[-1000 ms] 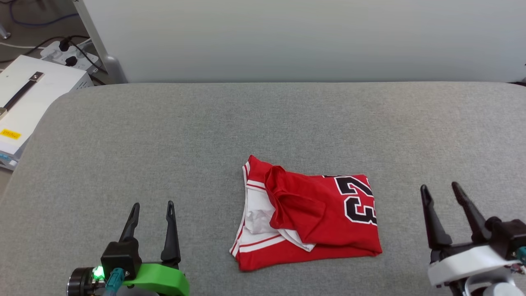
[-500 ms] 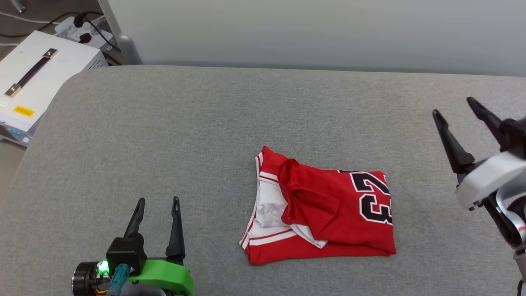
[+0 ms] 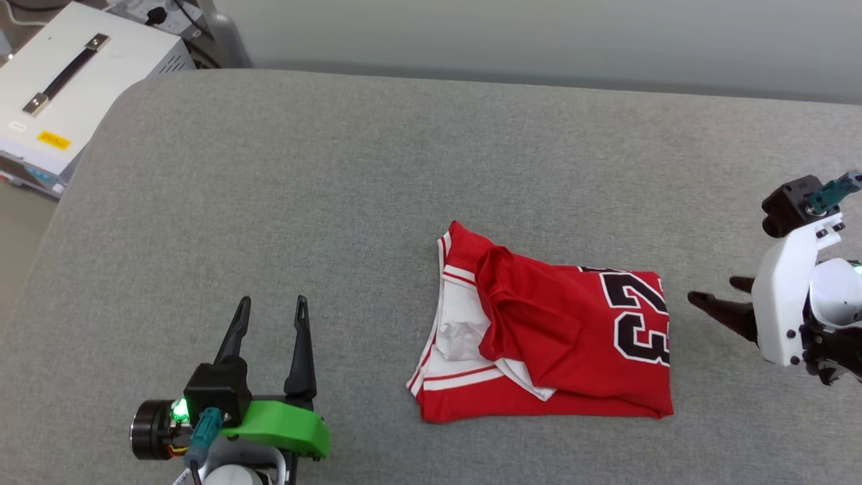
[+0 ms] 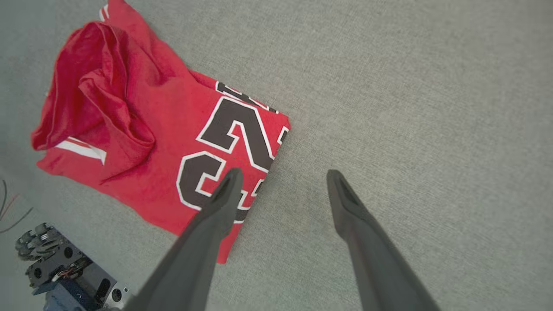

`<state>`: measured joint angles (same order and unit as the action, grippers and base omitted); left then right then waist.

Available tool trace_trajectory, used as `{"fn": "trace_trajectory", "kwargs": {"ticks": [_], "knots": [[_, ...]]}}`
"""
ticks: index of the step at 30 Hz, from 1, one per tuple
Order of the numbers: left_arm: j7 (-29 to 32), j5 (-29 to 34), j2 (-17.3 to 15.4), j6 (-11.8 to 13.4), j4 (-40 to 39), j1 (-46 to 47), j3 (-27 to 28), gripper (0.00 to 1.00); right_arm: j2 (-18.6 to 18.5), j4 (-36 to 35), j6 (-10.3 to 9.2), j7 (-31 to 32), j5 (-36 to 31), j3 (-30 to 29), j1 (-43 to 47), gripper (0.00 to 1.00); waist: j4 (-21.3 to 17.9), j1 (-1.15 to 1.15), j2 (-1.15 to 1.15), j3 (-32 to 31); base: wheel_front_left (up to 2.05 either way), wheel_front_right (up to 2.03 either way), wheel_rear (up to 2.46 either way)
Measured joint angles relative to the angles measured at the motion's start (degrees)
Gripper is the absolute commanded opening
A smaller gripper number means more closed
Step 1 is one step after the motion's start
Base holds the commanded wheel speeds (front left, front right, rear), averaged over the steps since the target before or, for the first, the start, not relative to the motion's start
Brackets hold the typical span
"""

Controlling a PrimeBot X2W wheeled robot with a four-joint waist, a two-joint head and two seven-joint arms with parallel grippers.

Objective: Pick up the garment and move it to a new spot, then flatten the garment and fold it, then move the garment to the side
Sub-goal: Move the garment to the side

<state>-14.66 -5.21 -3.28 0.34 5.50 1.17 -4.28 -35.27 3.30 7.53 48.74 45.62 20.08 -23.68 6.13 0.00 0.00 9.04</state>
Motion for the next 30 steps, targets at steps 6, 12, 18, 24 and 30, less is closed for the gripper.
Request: {"fn": "trace_trajectory", "kwargs": {"ticks": [6,12,18,24,30], "knots": [[0.0,-0.4,0.1,0.2,0.0,2.0,-0.7,1.00,0.7,2.5,0.00,6.2,4.2,-0.1,0.0,1.00,1.5,0.00,0.00,2.3,0.00,0.00,0.00],[0.0,-0.5,0.1,0.2,0.5,3.0,-1.2,1.00,4.5,8.1,0.00,5.2,4.7,1.5,0.0,1.00,3.2,0.00,0.00,4.3,0.00,0.00,0.00],[0.0,-0.8,0.1,0.2,1.3,3.4,-1.4,1.00,6.1,12.0,0.00,1.5,4.5,4.6,0.1,1.00,4.3,0.00,0.00,5.4,0.00,0.00,0.00],[0.0,-0.9,0.1,0.2,2.4,4.0,-1.2,1.00,6.2,13.0,0.00,-5.4,4.7,7.3,0.0,0.00,4.0,0.00,0.00,5.2,0.00,0.00,0.00],[0.0,-0.8,0.1,-0.1,3.5,3.8,-0.6,1.00,5.5,11.2,-0.01,-12.0,4.7,11.6,-1.6,0.00,3.0,0.00,0.00,3.5,0.00,0.00,0.00]]}}
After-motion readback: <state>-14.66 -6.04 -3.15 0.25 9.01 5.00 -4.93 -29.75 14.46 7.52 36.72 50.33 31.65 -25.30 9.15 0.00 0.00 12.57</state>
